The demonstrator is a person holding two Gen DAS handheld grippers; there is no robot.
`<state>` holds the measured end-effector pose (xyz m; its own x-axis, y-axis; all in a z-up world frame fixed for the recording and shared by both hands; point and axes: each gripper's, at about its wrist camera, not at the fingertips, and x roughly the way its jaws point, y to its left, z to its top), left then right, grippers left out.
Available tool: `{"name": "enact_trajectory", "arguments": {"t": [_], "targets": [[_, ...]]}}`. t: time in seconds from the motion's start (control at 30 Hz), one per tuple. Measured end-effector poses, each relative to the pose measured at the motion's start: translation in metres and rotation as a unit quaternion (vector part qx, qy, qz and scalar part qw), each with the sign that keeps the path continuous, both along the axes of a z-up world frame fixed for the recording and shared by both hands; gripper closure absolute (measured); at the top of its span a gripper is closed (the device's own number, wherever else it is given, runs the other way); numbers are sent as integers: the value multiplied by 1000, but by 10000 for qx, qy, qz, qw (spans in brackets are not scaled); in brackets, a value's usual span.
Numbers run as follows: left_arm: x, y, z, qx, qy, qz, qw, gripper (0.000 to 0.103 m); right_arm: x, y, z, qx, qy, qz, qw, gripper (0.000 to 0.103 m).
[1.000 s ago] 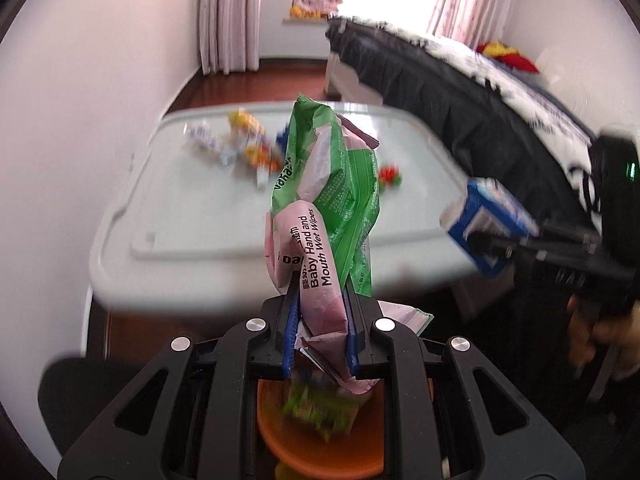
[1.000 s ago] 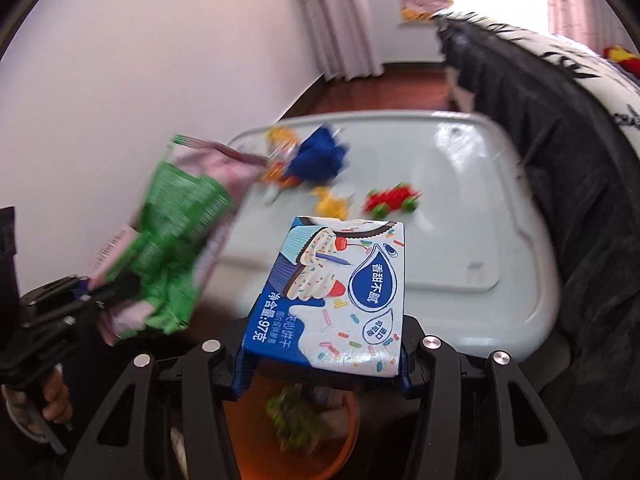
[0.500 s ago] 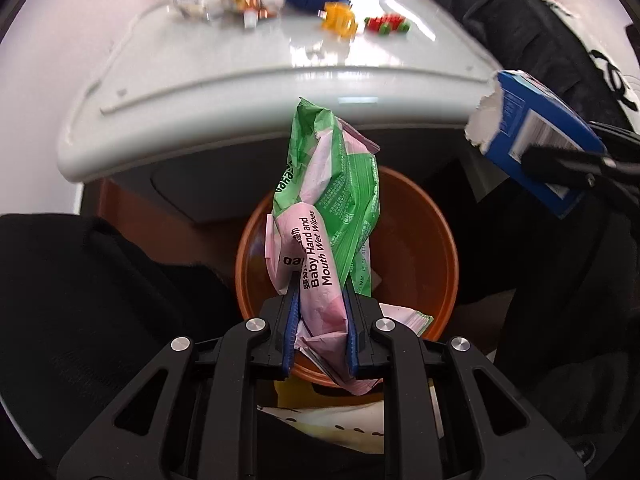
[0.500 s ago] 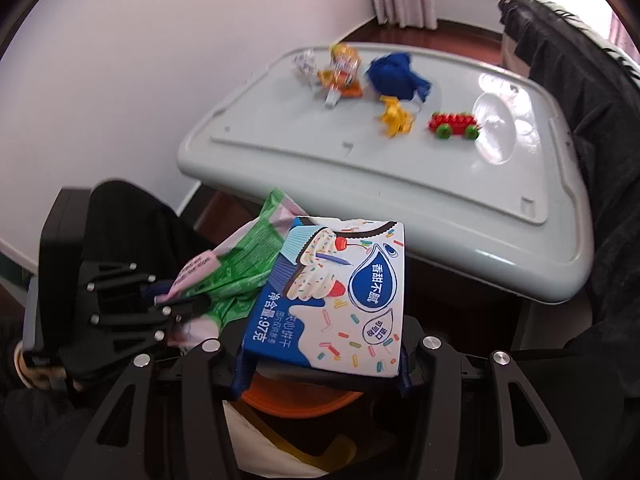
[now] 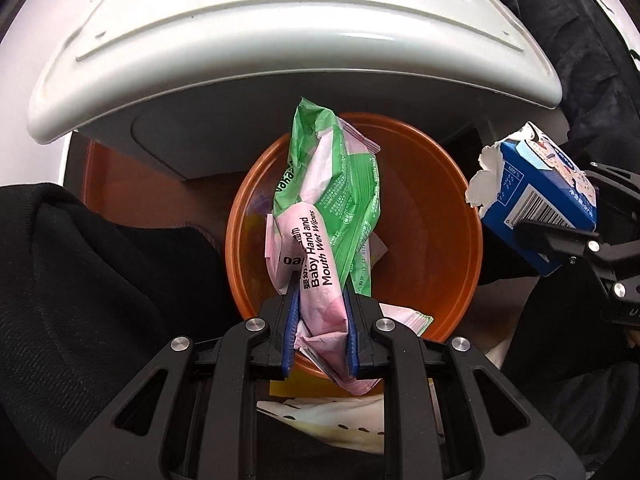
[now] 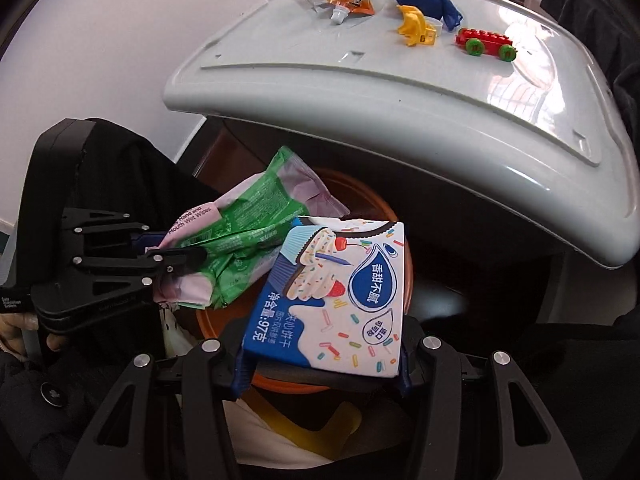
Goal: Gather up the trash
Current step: 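Carry both items over the orange bin and open both grippers, then close the right gripper on the red toy car and lift it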
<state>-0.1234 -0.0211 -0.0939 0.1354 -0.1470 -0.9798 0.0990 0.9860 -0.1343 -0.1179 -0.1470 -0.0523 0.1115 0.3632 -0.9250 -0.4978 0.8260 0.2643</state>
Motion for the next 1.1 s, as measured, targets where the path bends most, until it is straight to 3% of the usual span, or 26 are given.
{"name": "enact_trajectory", "arguments": {"t": [0.1, 0.13, 0.17, 0.2, 0.23, 0.63, 0.83, 1.1], "targets": [[-2, 2, 1, 38, -3, 33, 10000, 81, 0, 2, 3, 8, -27, 57, 10000, 43], [-1, 2, 2, 77, -32, 85, 9999, 68, 1, 2, 4, -25, -65, 34, 10000, 35], [-1, 4, 3, 65, -54, 149, 9999, 41, 3, 2, 7, -23, -126, 0, 9999, 21], [0, 6, 6, 78, -112, 243, 9996, 28, 3, 1, 9, 8, -164, -18, 9999, 20], [0, 8, 9, 99, -175, 297, 9994, 22, 3, 0, 11, 42, -165, -24, 9999, 21], [0, 10, 28, 35, -500, 307, 9983, 22, 19, -32, 32, 218, -453, -640, 9967, 21], [14, 11, 47, -50, -998, 298, 9945, 17, 43, -37, 42, 303, -694, -948, 9926, 21], [61, 4, 63, 13, -1827, 357, 9825, 16, 112, -36, 52, -126, -1619, -1249, 9788, 21]]}}
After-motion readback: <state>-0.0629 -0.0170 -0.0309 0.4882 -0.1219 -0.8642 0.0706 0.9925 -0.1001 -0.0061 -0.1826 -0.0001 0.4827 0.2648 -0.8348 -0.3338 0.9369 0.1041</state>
